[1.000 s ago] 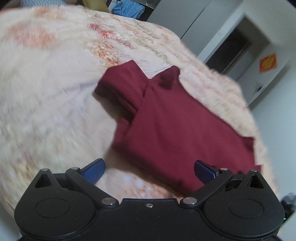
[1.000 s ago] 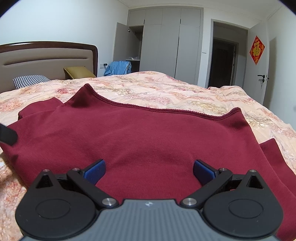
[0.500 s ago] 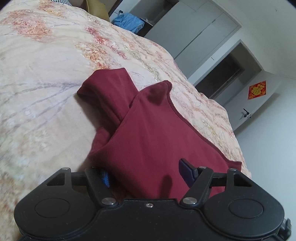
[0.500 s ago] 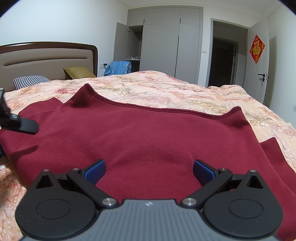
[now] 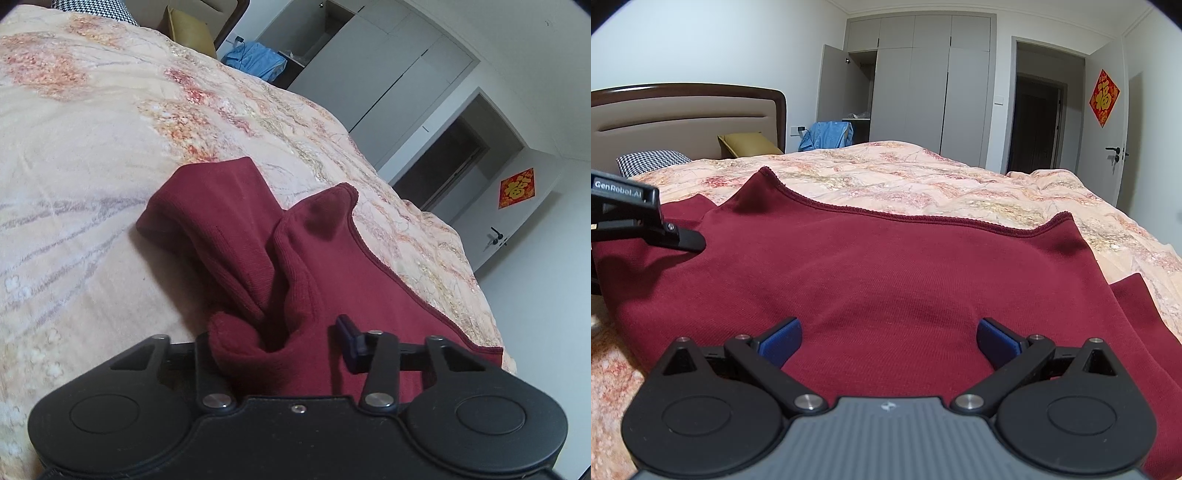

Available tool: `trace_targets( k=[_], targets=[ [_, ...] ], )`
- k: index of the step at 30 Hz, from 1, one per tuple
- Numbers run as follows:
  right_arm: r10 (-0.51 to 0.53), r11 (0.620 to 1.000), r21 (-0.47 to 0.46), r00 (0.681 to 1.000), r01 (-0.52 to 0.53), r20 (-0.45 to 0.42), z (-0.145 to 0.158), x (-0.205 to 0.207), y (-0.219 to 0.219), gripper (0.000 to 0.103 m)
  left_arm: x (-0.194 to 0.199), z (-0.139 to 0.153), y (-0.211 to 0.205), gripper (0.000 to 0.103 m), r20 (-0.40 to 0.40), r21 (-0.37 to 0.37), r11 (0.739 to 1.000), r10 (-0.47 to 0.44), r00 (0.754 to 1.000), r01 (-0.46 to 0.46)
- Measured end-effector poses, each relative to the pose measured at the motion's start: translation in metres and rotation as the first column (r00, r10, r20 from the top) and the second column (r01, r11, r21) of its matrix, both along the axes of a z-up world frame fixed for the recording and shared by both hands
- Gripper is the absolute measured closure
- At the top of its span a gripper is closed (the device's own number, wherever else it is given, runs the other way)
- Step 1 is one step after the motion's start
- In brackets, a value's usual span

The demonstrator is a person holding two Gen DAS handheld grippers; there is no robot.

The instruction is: Fold small clothes

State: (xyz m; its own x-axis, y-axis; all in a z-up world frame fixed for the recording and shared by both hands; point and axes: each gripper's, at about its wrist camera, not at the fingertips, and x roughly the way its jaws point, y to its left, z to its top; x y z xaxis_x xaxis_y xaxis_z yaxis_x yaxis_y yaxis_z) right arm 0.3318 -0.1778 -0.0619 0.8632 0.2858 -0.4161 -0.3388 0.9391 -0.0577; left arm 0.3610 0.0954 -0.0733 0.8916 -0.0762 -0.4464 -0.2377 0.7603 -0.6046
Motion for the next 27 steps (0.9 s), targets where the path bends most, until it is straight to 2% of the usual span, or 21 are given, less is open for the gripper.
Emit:
trace_targets(
  k=[8, 10, 12, 15, 22, 27],
  targets=[
    [0.000, 1.000, 0.000, 1.000, 0.000, 0.000, 0.000, 0.000, 0.000, 0.000, 0.008, -0.002, 0.006, 0.059, -0.005, -0.007, 1.000, -0.005, 1.000, 0.005],
    [0.001, 1.000, 0.000, 1.000, -0.001, 0.000, 0.000, 0.000, 0.000, 0.000, 0.008, -0.001, 0.004, 0.062, -0.009, 0.003, 1.000, -0.002, 1.000, 0.002],
    [0.001, 1.000, 0.000, 1.000, -0.001, 0.000, 0.000, 0.000, 0.000, 0.000, 0.009, 0.001, 0.004, 0.072, -0.011, 0.009, 1.000, 0.000, 1.000, 0.000],
    [0.001, 1.000, 0.001, 1.000, -0.001, 0.000, 0.000, 0.000, 0.000, 0.000, 0.011, 0.005, 0.002, 0.081, -0.017, 0.016, 1.000, 0.002, 1.000, -0.002],
    [0.001, 1.000, 0.000, 1.000, -0.001, -0.007, 0.000, 0.000, 0.001, 0.000, 0.017, 0.018, -0.009, 0.087, -0.048, 0.110, 0.994, 0.003, 0.999, 0.003],
    [0.015, 1.000, 0.016, 0.999, -0.014, -0.052, 0.007, 0.005, -0.003, 0.000, 0.020, 0.031, -0.015, 0.088, -0.070, 0.171, 0.985, -0.002, 0.998, 0.014]
  ],
)
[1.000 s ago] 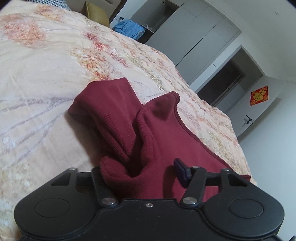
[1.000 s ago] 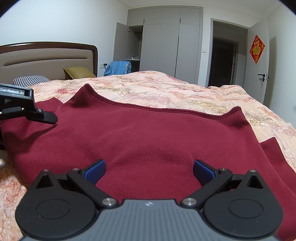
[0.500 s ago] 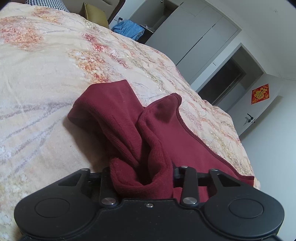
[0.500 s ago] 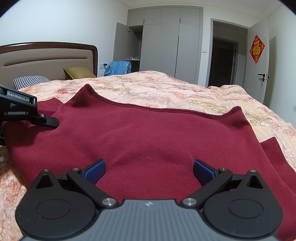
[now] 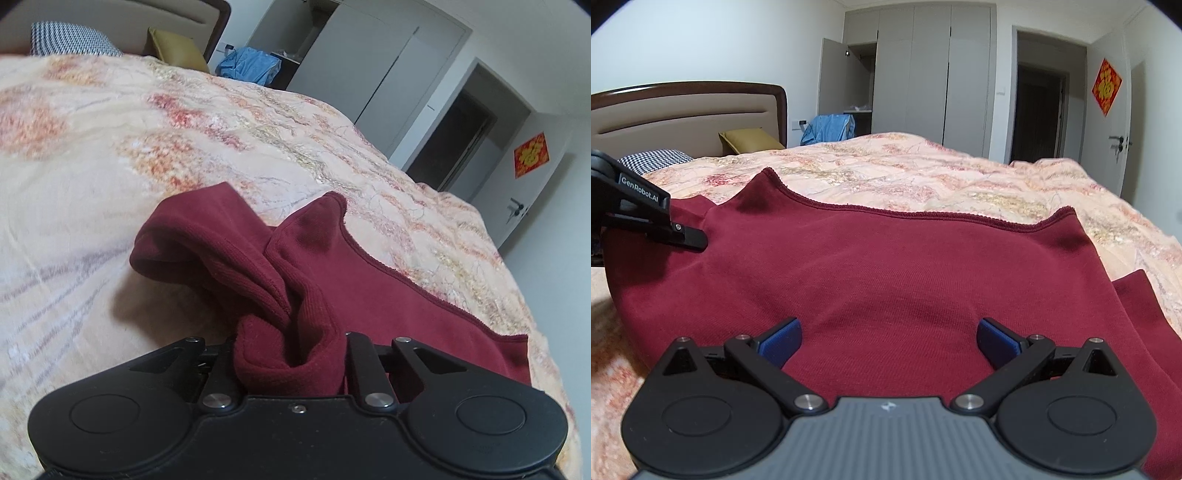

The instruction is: Fold small clothes

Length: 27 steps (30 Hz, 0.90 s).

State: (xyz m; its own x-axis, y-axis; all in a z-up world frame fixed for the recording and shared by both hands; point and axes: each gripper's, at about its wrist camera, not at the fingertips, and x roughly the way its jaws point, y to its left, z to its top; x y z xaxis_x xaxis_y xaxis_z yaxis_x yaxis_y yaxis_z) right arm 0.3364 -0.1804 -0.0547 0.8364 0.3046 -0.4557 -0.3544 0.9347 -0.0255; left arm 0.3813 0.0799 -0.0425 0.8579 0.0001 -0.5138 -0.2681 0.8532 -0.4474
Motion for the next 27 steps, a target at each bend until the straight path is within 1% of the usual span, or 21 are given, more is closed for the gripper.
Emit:
trace_targets(
  k=[4, 8, 11, 14, 17, 19, 22, 24, 27],
  targets=[
    [0.029, 1.000, 0.012, 0.999, -0.029, -0.038, 0.008, 0.001, -0.010, 0.000, 0.003, 0.015, -0.010, 0.088, -0.005, 0.064, 0.998, -0.017, 1.000, 0.017],
    [0.047, 0.999, -0.014, 0.998, -0.047, -0.037, 0.018, -0.005, -0.026, 0.000, 0.010, 0.034, -0.027, 0.089, 0.000, 0.139, 0.989, -0.050, 0.999, 0.050],
    [0.051, 0.998, -0.042, 0.999, -0.051, -0.006, 0.027, -0.014, -0.045, 0.000, 0.015, 0.051, -0.045, 0.089, 0.003, 0.196, 0.977, -0.086, 0.996, 0.083],
    [0.019, 0.994, -0.111, 0.999, -0.014, 0.040, 0.034, -0.026, -0.065, 0.000, 0.020, 0.069, -0.070, 0.089, 0.006, 0.257, 0.960, -0.116, 0.993, 0.111],
    [-0.021, 0.990, -0.135, 0.996, 0.032, 0.083, 0.041, -0.038, -0.092, 0.000, 0.025, 0.088, -0.099, 0.090, 0.006, 0.301, 0.941, -0.166, 0.986, 0.156],
    [-0.058, 0.990, -0.126, 0.994, 0.070, 0.098, 0.046, -0.046, -0.114, 0.000, 0.027, 0.099, -0.121, 0.090, 0.005, 0.335, 0.921, -0.213, 0.977, 0.199],
    [-0.132, 0.986, -0.086, 0.986, 0.141, 0.101, 0.051, -0.055, -0.148, 0.000, 0.026, 0.113, -0.162, 0.090, 0.005, 0.397, 0.876, -0.300, 0.954, 0.273],
    [-0.183, 0.980, -0.055, 0.978, 0.189, 0.101, 0.052, -0.062, -0.171, 0.000, 0.023, 0.117, -0.189, 0.090, -0.002, 0.426, 0.842, -0.365, 0.931, 0.332],
    [-0.259, 0.964, -0.030, 0.961, 0.262, 0.094, 0.050, -0.074, -0.199, 0.000, 0.017, 0.109, -0.228, 0.090, -0.032, 0.428, 0.793, -0.465, 0.885, 0.432]
  ],
)
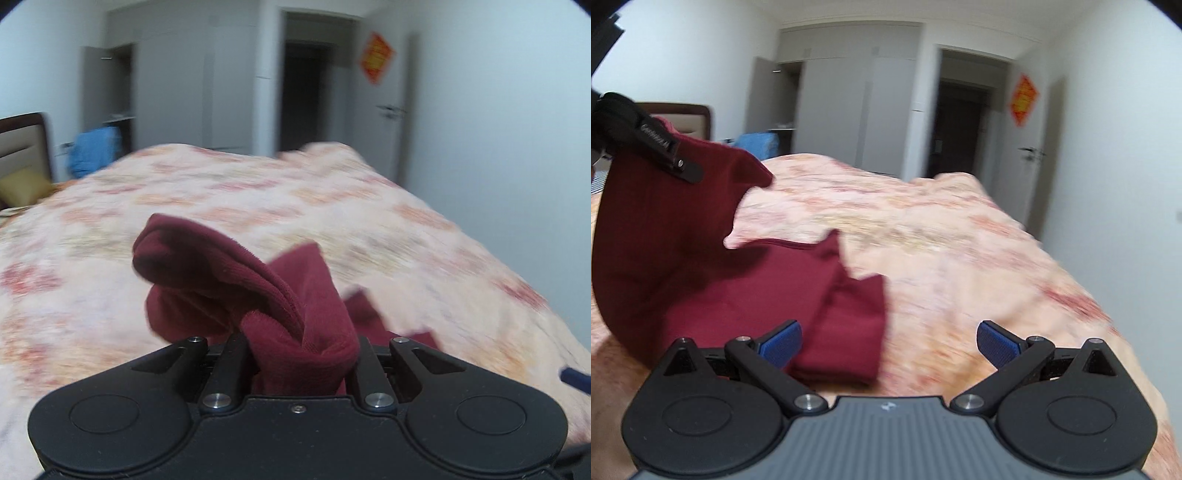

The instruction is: Fold small clothes

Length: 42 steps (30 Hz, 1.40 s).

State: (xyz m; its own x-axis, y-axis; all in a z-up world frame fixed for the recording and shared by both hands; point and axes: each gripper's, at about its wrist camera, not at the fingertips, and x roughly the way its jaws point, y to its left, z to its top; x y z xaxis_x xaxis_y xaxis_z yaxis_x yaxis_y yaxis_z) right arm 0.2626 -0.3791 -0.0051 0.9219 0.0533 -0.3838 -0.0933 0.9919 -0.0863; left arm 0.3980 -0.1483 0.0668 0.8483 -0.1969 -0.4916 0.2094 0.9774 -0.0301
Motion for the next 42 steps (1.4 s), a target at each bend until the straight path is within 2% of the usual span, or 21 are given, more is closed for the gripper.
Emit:
trace_targets(
  k=[5, 11, 13, 15, 19, 20, 21, 23, 27, 29, 31, 32, 34, 36, 37, 38, 39, 42],
  targets=[
    [-0.094, 0.995, 0.020, 0.994, 0.095, -0.049, -0.013, -0.017, -0.034, 0.000, -0.010, -0.039, -0.043, 0.088, -0.093, 0.023, 0.993, -0.112, 0.989, 0.115],
    [-0.123, 0.992, 0.019, 0.988, 0.125, -0.093, -0.027, -0.026, -0.044, 0.000, -0.017, -0.065, -0.045, 0.078, -0.163, -0.015, 0.988, -0.154, 0.975, 0.153],
    [-0.126, 0.991, 0.022, 0.986, 0.129, -0.105, -0.030, -0.026, -0.044, 0.000, -0.017, -0.067, -0.040, 0.067, -0.176, -0.053, 0.985, -0.174, 0.969, 0.167],
    [-0.128, 0.991, 0.032, 0.985, 0.133, -0.119, -0.034, -0.025, -0.043, 0.000, -0.020, -0.066, -0.035, 0.050, -0.180, -0.105, 0.975, -0.212, 0.960, 0.196],
    [-0.122, 0.988, 0.075, 0.984, 0.133, -0.133, -0.033, -0.022, -0.045, 0.000, -0.027, -0.064, -0.028, 0.044, -0.176, -0.142, 0.965, -0.246, 0.953, 0.222],
    [-0.117, 0.988, 0.088, 0.984, 0.130, -0.133, -0.032, -0.022, -0.046, 0.000, -0.030, -0.063, -0.025, 0.035, -0.175, -0.155, 0.963, -0.247, 0.953, 0.221],
    [-0.112, 0.987, 0.101, 0.985, 0.126, -0.131, -0.030, -0.022, -0.046, 0.000, -0.033, -0.062, -0.021, 0.026, -0.174, -0.167, 0.963, -0.242, 0.955, 0.213],
    [-0.102, 0.987, 0.114, 0.987, 0.116, -0.121, -0.026, -0.016, -0.048, 0.000, -0.041, -0.058, -0.012, 0.017, -0.159, -0.183, 0.964, -0.225, 0.961, 0.196],
    [-0.084, 0.990, 0.106, 0.991, 0.096, -0.108, -0.017, 0.009, -0.047, 0.000, -0.054, -0.049, 0.004, 0.002, -0.134, -0.173, 0.974, -0.172, 0.976, 0.148],
    [-0.034, 0.985, 0.168, 0.994, 0.051, -0.102, -0.009, 0.024, -0.049, 0.000, -0.060, -0.045, 0.014, 0.001, -0.114, -0.169, 0.980, -0.129, 0.985, 0.109],
    [0.063, 0.955, 0.296, 0.994, -0.034, -0.089, -0.002, 0.039, -0.053, 0.000, -0.063, -0.045, 0.025, 0.001, -0.110, -0.160, 0.985, -0.085, 0.990, 0.067],
    [0.123, 0.923, 0.375, 0.989, -0.083, -0.085, 0.000, 0.048, -0.056, 0.000, -0.064, -0.046, 0.031, 0.001, -0.116, -0.149, 0.988, -0.054, 0.992, 0.037],
    [0.237, 0.835, 0.527, 0.968, -0.158, -0.085, 0.001, 0.069, -0.059, 0.000, -0.062, -0.051, 0.043, 0.001, -0.137, -0.120, 0.992, 0.026, 0.990, -0.043],
    [0.308, 0.757, 0.626, 0.947, -0.187, -0.090, -0.002, 0.090, -0.057, 0.001, -0.057, -0.058, 0.056, 0.001, -0.166, -0.105, 0.988, 0.099, 0.981, -0.117],
    [0.331, 0.737, 0.649, 0.938, -0.190, -0.100, -0.004, 0.100, -0.054, 0.008, -0.055, -0.062, 0.063, 0.001, -0.185, -0.106, 0.984, 0.125, 0.975, -0.146],
    [0.351, 0.732, 0.653, 0.930, -0.196, -0.113, -0.006, 0.110, -0.049, 0.016, -0.054, -0.066, 0.070, 0.001, -0.205, -0.112, 0.979, 0.144, 0.968, -0.170],
    [0.363, 0.740, 0.640, 0.923, -0.206, -0.123, -0.007, 0.117, -0.042, 0.020, -0.052, -0.070, 0.075, 0.001, -0.219, -0.127, 0.975, 0.153, 0.964, -0.183],
    [0.381, 0.782, 0.577, 0.914, -0.238, -0.140, -0.008, 0.132, -0.022, 0.026, -0.052, -0.078, 0.086, 0.001, -0.246, -0.170, 0.966, 0.150, 0.957, -0.195]
  ],
)
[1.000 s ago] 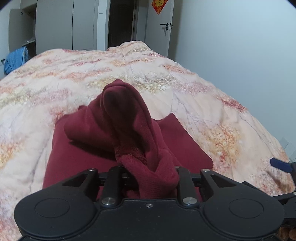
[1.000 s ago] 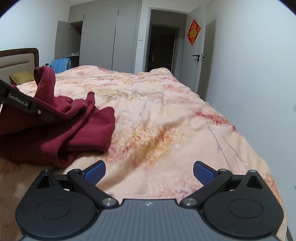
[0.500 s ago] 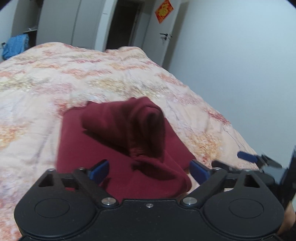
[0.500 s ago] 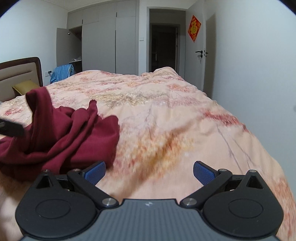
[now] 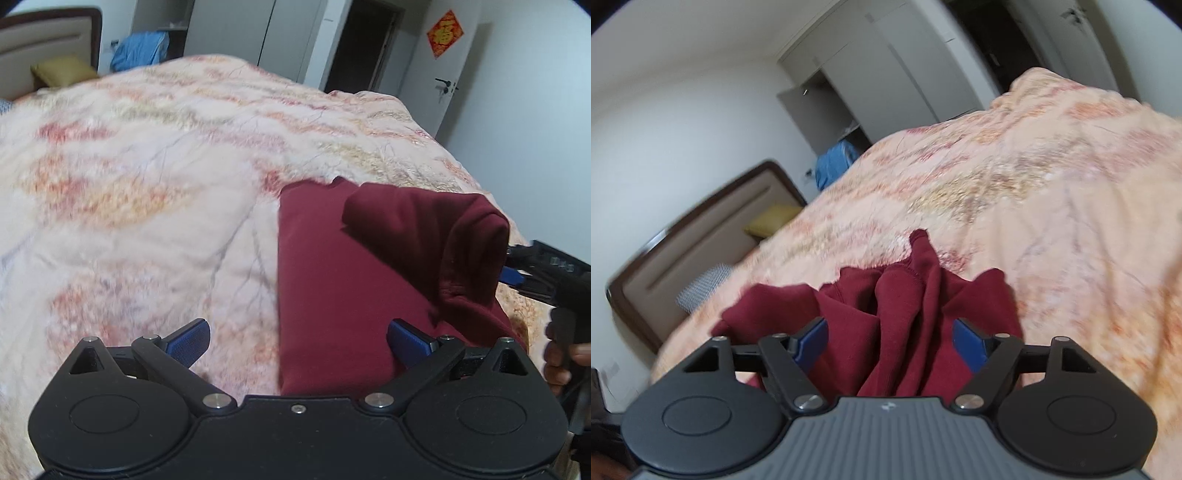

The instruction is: Fold small clothes

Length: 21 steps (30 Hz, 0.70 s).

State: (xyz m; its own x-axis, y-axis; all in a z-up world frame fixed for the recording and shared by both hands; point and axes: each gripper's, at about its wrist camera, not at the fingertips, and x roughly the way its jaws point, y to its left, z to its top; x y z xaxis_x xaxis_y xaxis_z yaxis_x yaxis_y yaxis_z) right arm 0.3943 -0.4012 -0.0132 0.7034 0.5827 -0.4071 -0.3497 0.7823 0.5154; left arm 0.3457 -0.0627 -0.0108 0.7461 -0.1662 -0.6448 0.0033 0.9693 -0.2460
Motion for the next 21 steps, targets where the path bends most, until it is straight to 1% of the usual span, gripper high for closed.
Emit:
trace_targets(
  k=[2, 4, 5, 7, 9, 12, 13, 14, 15, 17, 19, 21],
  targets=[
    [0.023, 0.999, -0.032, 1.000, -0.023, -0.002, -0.002, 0.008, 0.012, 0.040, 0.002, -0.005, 0.002, 0.001, -0.008, -0.007, 1.000, 0.001, 1.000, -0.001],
    [0.043, 0.998, -0.051, 0.999, -0.043, -0.009, -0.003, 0.015, 0.022, 0.048, 0.004, -0.009, 0.002, 0.001, -0.012, -0.013, 1.000, 0.001, 1.000, -0.001],
    [0.050, 0.997, -0.055, 0.999, -0.051, -0.016, -0.005, 0.019, 0.026, 0.053, 0.006, -0.010, 0.002, 0.001, -0.016, -0.020, 1.000, 0.002, 1.000, -0.002],
    [0.056, 0.997, -0.045, 0.998, -0.057, -0.036, -0.009, 0.024, 0.029, 0.059, 0.005, -0.015, 0.001, 0.001, -0.021, -0.032, 0.999, 0.002, 1.000, -0.003],
    [0.063, 0.998, -0.004, 0.996, -0.063, -0.061, -0.014, 0.034, 0.028, 0.059, 0.006, -0.017, 0.000, 0.001, -0.025, -0.041, 0.999, 0.005, 1.000, -0.006],
    [0.066, 0.994, 0.088, 0.993, -0.057, -0.095, -0.017, 0.049, 0.024, 0.059, 0.007, -0.019, 0.000, 0.001, -0.029, -0.051, 0.999, 0.008, 1.000, -0.010],
    [0.059, 0.993, 0.109, 0.994, -0.048, -0.097, -0.016, 0.054, 0.024, 0.067, 0.007, -0.019, 0.001, 0.001, -0.029, -0.054, 0.998, 0.010, 1.000, -0.011],
    [0.046, 0.994, 0.108, 0.995, -0.036, -0.090, -0.014, 0.056, 0.024, 0.083, 0.007, -0.018, 0.001, 0.001, -0.027, -0.055, 0.998, 0.012, 1.000, -0.014],
    [0.030, 0.996, 0.087, 0.997, -0.024, -0.070, -0.011, 0.057, 0.025, 0.090, 0.007, -0.017, 0.001, 0.001, -0.024, -0.055, 0.998, 0.013, 1.000, -0.014],
    [0.005, 1.000, 0.021, 1.000, -0.005, -0.010, -0.002, 0.054, 0.029, 0.095, 0.006, -0.014, 0.001, 0.001, -0.007, -0.057, 0.998, 0.012, 1.000, -0.013],
    [-0.008, 0.998, -0.063, 0.999, 0.011, 0.044, 0.004, 0.050, 0.036, 0.096, 0.003, -0.010, 0.002, 0.001, 0.033, -0.072, 0.997, 0.020, 0.999, -0.018],
    [-0.029, 0.987, -0.154, 0.997, 0.040, 0.072, 0.005, 0.044, 0.042, 0.096, 0.001, -0.006, 0.005, 0.001, 0.059, -0.086, 0.996, 0.036, 0.998, -0.031]
  ],
)
